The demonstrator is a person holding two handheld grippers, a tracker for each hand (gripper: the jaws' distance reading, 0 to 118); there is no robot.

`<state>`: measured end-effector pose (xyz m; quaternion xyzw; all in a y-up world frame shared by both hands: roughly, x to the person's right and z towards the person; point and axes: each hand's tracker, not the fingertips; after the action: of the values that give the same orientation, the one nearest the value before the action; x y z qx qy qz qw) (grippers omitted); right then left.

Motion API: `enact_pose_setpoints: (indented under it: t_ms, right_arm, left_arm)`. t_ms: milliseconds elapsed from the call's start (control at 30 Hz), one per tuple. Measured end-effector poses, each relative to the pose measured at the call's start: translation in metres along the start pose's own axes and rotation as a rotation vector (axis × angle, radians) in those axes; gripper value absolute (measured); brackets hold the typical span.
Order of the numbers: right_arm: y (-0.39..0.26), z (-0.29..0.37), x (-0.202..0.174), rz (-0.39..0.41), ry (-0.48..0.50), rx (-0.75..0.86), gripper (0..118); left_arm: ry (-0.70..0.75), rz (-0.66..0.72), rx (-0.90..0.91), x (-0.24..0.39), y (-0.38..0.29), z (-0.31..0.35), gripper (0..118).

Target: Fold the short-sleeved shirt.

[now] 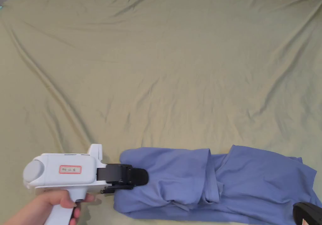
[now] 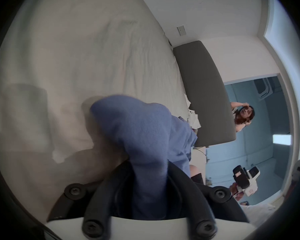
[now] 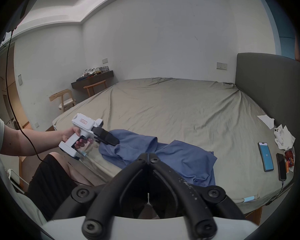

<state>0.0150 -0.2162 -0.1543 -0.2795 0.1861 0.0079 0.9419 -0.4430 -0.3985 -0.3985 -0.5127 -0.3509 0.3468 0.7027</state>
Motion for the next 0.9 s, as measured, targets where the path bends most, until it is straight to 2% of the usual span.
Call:
enact_pose_setpoints:
  t_ms: [133, 233, 300, 333, 433, 567, 700, 767, 900]
  right_arm:
    - [0.0, -0.003, -0.001, 0.003, 0.012, -0.003, 2]
    - [0.001, -0.003, -0.004, 0.01, 0.031, 0.004, 2]
    - [0.001, -0.002, -0.005, 0.014, 0.045, 0.011, 2]
    - [0.0, -0.002, -0.005, 0.013, 0.05, 0.013, 2]
    - [-0.002, -0.002, -0.005, 0.013, 0.053, 0.014, 2]
    - [-0.006, 0.004, -0.004, 0.01, 0.067, 0.027, 2]
    - [-0.01, 0.018, -0.002, 0.015, 0.064, 0.053, 2]
    - [-0.012, 0.026, 0.003, -0.002, 0.059, 0.068, 2]
    - [-0.023, 0.045, 0.014, -0.014, 0.015, 0.08, 2]
  left_arm:
    - [0.075, 0.03, 0.056, 0.008, -0.005, 0.043, 13]
    - [0.185, 0.047, 0.078, 0.015, -0.005, 0.082, 13]
    - [0.329, 0.058, 0.093, 0.028, -0.004, 0.104, 13]
    - [0.423, 0.021, 0.082, 0.039, -0.004, 0.11, 13]
    - [0.541, -0.006, 0.037, 0.083, 0.0, 0.114, 13]
    - [0.596, -0.119, 0.035, 0.154, 0.006, 0.087, 13]
    - [0.601, -0.241, -0.047, 0.203, 0.012, 0.03, 13]
    - [0.63, -0.306, -0.077, 0.216, 0.011, -0.003, 13]
    - [0.585, -0.301, -0.195, 0.219, 0.01, -0.077, 13]
